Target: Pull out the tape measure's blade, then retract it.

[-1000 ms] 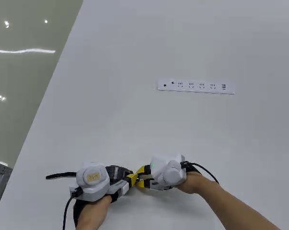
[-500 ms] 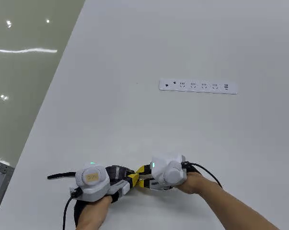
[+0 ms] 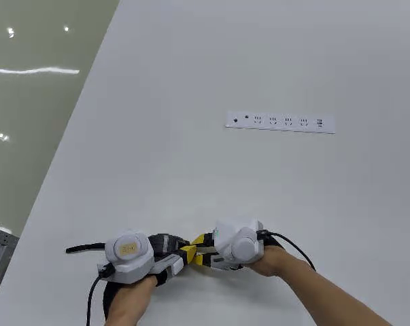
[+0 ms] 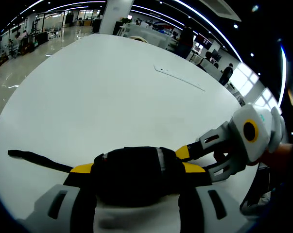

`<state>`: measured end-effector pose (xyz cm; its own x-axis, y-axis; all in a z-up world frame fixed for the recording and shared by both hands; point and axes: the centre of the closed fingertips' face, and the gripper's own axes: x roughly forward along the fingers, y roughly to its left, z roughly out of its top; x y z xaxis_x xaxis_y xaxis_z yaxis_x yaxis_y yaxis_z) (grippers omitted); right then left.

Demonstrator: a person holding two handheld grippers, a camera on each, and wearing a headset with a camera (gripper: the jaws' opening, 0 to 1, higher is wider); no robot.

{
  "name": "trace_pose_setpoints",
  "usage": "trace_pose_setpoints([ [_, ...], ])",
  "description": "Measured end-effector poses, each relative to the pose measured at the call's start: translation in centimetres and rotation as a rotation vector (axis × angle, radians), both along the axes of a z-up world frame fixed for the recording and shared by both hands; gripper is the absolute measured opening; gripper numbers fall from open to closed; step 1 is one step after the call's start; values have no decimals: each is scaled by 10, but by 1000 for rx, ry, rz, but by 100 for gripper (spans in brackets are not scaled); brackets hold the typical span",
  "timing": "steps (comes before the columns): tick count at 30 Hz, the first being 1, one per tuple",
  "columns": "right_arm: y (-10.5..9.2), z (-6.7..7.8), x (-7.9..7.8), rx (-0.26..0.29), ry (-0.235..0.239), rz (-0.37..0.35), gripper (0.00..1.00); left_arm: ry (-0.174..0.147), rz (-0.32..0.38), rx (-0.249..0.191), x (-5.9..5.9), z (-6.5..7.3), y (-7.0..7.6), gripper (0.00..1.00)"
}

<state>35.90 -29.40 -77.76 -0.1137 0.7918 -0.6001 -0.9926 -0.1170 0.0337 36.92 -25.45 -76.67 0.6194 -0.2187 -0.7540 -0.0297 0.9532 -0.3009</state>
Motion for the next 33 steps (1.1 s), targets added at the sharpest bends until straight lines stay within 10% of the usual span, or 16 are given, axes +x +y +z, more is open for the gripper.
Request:
trace_pose_setpoints([
  [17, -2, 0, 2, -8, 2, -30, 18, 39, -90, 65, -4, -6, -2, 69],
  [33, -16, 6, 3, -20, 16, -65, 31, -31, -187, 111, 4, 13, -7, 79],
])
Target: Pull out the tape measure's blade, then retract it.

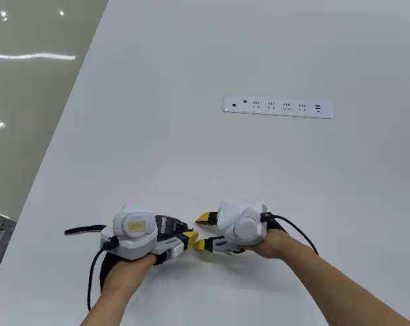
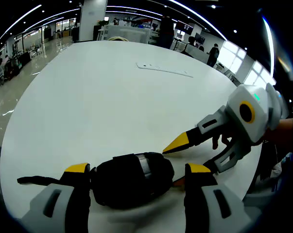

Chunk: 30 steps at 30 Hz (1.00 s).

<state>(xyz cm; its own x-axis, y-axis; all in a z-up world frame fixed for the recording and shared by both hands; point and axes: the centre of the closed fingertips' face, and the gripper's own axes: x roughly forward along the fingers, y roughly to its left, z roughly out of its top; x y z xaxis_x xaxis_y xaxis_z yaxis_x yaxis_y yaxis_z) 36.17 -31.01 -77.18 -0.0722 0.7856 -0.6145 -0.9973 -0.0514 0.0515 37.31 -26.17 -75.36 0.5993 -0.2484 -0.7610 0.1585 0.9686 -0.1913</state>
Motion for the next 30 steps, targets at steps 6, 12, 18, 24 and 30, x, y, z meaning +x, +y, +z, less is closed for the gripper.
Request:
trace_pose_setpoints([
  [6, -4, 5, -1, -6, -1, -12, 37, -15, -59, 15, -5, 5, 1, 84],
  [12, -15, 14, -2, -23, 2, -54, 45, -27, -125, 5, -12, 10, 0, 88],
  [18, -23, 24, -2, -23, 5, -89, 50, -39, -157, 0, -18, 16, 1, 89],
  [24, -33, 36, -4, -18, 21, -141, 57, -57, -193, -2, -23, 23, 3, 91],
  [30, -54, 40, -5, -29, 26, -188, 62, -65, -216, -21, -31, 30, 5, 95],
])
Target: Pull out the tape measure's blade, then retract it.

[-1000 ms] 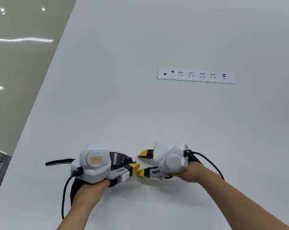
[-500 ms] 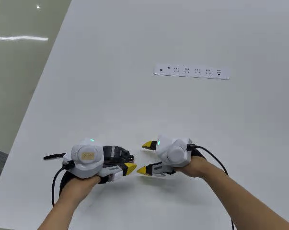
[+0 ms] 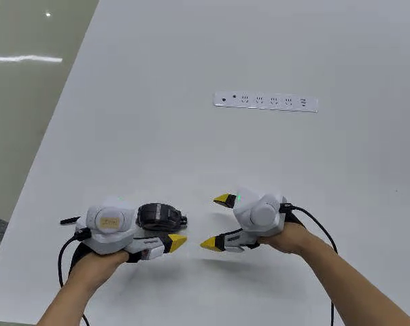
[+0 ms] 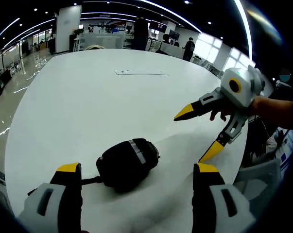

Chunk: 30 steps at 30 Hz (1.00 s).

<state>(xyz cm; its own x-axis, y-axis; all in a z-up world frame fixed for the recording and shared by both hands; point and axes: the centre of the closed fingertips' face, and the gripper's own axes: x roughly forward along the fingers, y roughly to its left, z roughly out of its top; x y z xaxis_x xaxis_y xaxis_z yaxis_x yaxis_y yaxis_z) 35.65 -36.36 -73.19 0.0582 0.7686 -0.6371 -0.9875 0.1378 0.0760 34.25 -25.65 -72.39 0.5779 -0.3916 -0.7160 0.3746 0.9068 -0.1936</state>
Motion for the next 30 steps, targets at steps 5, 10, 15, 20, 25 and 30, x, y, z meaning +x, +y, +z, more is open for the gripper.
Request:
trace_pose_setpoints([
  [5, -17, 4, -5, -9, -10, -29, 65, -1, -44, 14, -9, 2, 0, 99],
  [10, -30, 10, -6, 4, -10, -77, 67, -12, -71, 23, -15, 4, 2, 99],
  [15, -43, 19, -10, 21, -18, -127, 70, -21, -89, 28, -20, 8, 6, 99],
  [20, -58, 28, -15, 34, -14, -178, 73, -28, -102, 29, -25, 14, 8, 99],
  [25, -74, 35, -22, 45, -16, -235, 77, -38, -128, 30, -34, 21, 7, 99],
  [30, -92, 41, -32, 46, -17, -283, 80, -62, -154, 34, -40, 27, 5, 99],
])
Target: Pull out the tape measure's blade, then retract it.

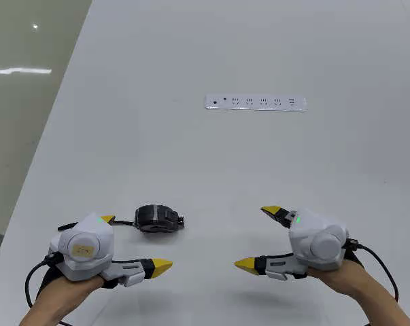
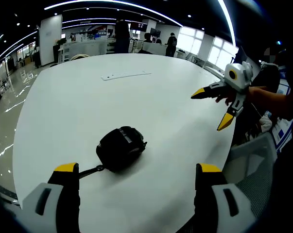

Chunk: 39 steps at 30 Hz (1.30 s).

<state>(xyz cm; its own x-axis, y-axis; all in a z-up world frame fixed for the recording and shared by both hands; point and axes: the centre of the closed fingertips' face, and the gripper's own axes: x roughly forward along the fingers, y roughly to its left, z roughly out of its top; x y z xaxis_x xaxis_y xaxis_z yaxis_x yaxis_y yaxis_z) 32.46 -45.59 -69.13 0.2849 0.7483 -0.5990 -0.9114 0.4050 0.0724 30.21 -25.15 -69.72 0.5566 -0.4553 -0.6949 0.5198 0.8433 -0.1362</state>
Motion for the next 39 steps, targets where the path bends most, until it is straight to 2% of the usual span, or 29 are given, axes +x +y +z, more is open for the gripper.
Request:
trace_pose_setpoints([
  [6, -19, 10, -10, 21, -8, -47, 85, -47, -37, 8, -7, 7, 1, 99],
  [13, -32, 17, -21, 53, -9, -82, 90, -91, -61, -12, -13, 12, 4, 99],
  [19, -41, 22, -24, 70, -19, -100, 92, -110, -68, -25, -18, 15, 7, 99],
  [21, -42, 23, -25, 76, -22, -104, 93, -117, -80, -48, -21, 18, 3, 99],
  [24, -46, 24, -26, 80, -23, -113, 94, -149, -77, -59, -19, 23, 2, 99],
  [28, -48, 25, -28, 77, -26, -109, 94, -148, -78, -63, -19, 22, 2, 99],
  [32, -51, 24, -27, 70, -29, -111, 94, -147, -77, -47, -19, 20, 4, 99],
  [39, -55, 22, -26, 66, -30, -115, 94, -143, -73, -42, -20, 18, 6, 99],
])
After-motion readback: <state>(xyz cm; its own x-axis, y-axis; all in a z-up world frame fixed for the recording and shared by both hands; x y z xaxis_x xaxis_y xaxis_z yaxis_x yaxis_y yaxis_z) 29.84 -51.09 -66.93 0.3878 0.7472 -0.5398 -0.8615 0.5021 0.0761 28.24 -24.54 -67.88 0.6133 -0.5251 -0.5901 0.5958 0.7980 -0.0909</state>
